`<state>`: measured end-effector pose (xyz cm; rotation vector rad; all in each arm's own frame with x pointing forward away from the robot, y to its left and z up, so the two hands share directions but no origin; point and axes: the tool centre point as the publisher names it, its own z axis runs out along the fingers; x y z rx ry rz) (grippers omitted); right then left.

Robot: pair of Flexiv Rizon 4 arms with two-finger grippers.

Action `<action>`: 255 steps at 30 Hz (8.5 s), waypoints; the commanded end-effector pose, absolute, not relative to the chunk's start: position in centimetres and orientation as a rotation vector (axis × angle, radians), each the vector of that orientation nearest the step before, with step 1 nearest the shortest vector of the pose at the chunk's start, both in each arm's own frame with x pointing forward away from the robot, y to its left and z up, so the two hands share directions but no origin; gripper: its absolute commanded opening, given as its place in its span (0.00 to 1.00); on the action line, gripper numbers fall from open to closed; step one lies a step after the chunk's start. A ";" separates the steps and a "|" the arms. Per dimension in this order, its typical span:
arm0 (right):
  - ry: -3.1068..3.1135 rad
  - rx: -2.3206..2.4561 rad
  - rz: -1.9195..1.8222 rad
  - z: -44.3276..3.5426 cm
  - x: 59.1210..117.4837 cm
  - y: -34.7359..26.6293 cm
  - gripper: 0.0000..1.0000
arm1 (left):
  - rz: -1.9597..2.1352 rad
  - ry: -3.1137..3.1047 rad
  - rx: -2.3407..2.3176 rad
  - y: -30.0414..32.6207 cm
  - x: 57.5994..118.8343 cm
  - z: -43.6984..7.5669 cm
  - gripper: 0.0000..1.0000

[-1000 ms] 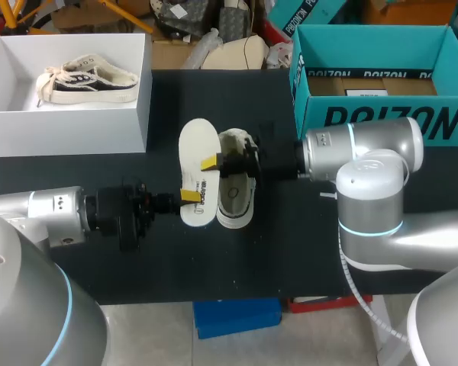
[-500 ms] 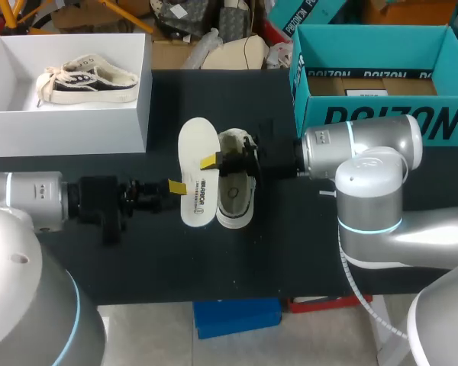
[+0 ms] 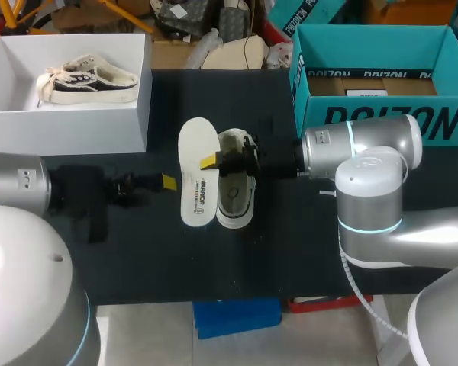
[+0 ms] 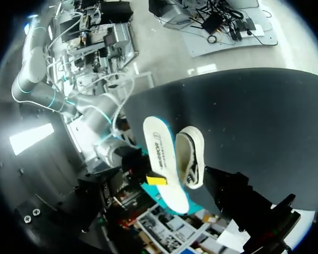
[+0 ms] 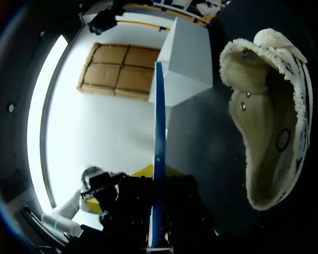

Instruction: Take the shoe out of the shoebox, open the shoe tongue, remove and reinsert the insole, then place the shoe into the shoebox

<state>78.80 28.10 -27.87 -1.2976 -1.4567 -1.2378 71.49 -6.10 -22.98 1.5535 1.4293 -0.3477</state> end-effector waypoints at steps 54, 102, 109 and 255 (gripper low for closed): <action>-1.457 -1.300 -1.238 -27.9 78.8 28.2 0.00 | 0.123 2.151 2.010 -11.9 72.3 -20.0 1.00; -1.457 -1.300 -1.238 -27.9 78.8 28.2 0.00 | 0.003 2.080 1.980 -9.4 89.9 -20.7 1.00; -1.457 -1.300 -1.238 -27.9 78.8 28.2 0.00 | -0.030 2.067 1.968 -9.3 86.5 -20.4 1.00; -1.820 -1.642 -1.372 -23.2 77.7 22.3 1.00 | -0.970 1.357 1.593 -10.0 70.8 -30.4 0.00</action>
